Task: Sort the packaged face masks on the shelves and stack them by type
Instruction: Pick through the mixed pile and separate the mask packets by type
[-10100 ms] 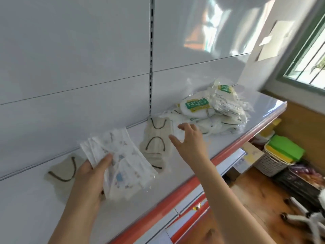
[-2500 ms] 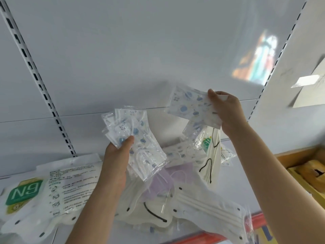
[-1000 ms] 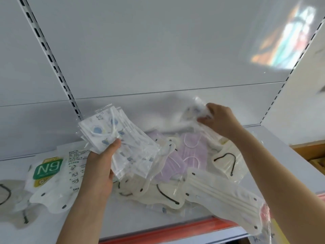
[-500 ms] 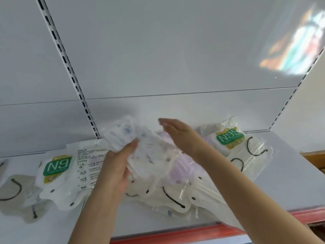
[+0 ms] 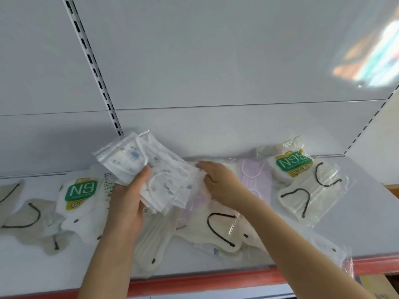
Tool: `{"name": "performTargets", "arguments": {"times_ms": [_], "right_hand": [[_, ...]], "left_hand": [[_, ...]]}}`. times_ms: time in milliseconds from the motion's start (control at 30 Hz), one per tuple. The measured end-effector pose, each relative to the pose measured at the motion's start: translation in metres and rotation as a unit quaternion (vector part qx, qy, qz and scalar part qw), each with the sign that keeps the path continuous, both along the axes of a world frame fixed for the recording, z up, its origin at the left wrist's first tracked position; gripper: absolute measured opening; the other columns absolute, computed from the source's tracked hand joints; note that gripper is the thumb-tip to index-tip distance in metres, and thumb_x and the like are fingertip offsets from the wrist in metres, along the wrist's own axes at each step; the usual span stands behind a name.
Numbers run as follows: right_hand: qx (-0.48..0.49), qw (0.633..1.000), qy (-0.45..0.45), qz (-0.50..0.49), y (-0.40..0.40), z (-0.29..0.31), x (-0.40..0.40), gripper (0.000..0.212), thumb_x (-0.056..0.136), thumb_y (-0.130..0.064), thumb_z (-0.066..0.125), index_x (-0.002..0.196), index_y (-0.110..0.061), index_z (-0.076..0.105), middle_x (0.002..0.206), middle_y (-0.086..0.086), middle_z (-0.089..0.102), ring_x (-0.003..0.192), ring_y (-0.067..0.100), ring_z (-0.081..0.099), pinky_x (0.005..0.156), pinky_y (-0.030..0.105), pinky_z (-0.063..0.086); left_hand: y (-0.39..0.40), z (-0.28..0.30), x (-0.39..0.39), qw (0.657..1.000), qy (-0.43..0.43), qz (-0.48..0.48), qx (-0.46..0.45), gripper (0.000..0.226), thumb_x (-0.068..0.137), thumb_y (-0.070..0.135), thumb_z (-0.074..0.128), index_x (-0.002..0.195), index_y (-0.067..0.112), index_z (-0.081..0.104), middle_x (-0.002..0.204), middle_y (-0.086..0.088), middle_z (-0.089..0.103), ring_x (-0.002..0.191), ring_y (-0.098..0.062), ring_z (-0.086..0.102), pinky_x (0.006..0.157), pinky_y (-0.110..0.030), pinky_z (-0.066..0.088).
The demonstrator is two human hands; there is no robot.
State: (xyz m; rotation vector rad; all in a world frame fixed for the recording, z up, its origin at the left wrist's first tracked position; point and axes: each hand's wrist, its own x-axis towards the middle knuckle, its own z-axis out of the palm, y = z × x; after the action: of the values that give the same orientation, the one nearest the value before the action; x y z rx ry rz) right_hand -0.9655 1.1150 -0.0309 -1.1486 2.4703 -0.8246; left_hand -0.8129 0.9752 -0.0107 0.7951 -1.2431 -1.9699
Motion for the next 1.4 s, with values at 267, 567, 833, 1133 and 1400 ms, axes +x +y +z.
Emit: {"name": "performTargets", "arguments": {"times_ms": [267,567,833,1133,1400], "right_hand": [[0.225,0.964,0.065,-0.124,0.084,-0.012,-0.07,0.076,0.072,-0.069,0.07,0.137,-0.037,0.048,0.145,-0.005,0.047,0.131,0.029,0.046,0.106,0.047,0.038],[-0.004,0.966,0.182,-0.182,0.088,-0.01,-0.075,0.043,0.094,-0.026,0.06,0.135,-0.014,0.057,0.139,0.005,0.055,0.129,0.03,0.049,0.103,0.039,0.041],[0.121,0.973,0.032,-0.196,0.033,-0.008,-0.089,0.075,0.083,-0.078,0.048,0.115,-0.011,0.053,0.115,0.015,0.061,0.117,0.037,0.057,0.092,0.042,0.049],[0.166,0.98,-0.059,-0.088,0.02,-0.003,-0.089,0.082,0.067,-0.057,0.084,0.125,-0.008,0.056,0.122,0.003,0.06,0.114,0.026,0.057,0.091,0.036,0.046],[-0.055,0.986,-0.109,-0.109,0.04,0.056,-0.097,0.023,0.075,-0.016,0.085,0.089,-0.005,0.07,0.08,0.011,0.071,0.065,0.015,0.063,0.061,0.029,0.056]], "left_hand": [[-0.007,-0.001,0.003,1.0,0.019,0.006,-0.006,0.035,0.094,0.015,0.068,0.126,0.028,0.067,0.117,0.008,0.075,0.107,-0.009,0.072,0.083,-0.03,0.06],[0.001,-0.001,-0.004,1.0,0.008,0.001,-0.022,0.022,0.094,0.014,0.068,0.106,0.033,0.071,0.102,0.014,0.078,0.095,-0.005,0.074,0.076,-0.029,0.058],[0.014,0.002,-0.01,0.999,0.005,-0.027,-0.025,0.019,0.094,0.013,0.067,0.102,0.03,0.073,0.102,0.01,0.079,0.091,-0.006,0.075,0.065,-0.022,0.061],[0.019,-0.008,-0.012,0.999,-0.007,-0.033,0.005,0.021,0.094,0.013,0.067,0.108,0.027,0.073,0.102,0.008,0.079,0.091,-0.008,0.076,0.072,-0.032,0.06],[0.013,-0.001,-0.01,0.999,0.018,-0.023,0.016,0.036,0.094,0.011,0.067,0.128,0.021,0.067,0.113,0.006,0.077,0.103,-0.01,0.073,0.073,-0.024,0.062]]}}
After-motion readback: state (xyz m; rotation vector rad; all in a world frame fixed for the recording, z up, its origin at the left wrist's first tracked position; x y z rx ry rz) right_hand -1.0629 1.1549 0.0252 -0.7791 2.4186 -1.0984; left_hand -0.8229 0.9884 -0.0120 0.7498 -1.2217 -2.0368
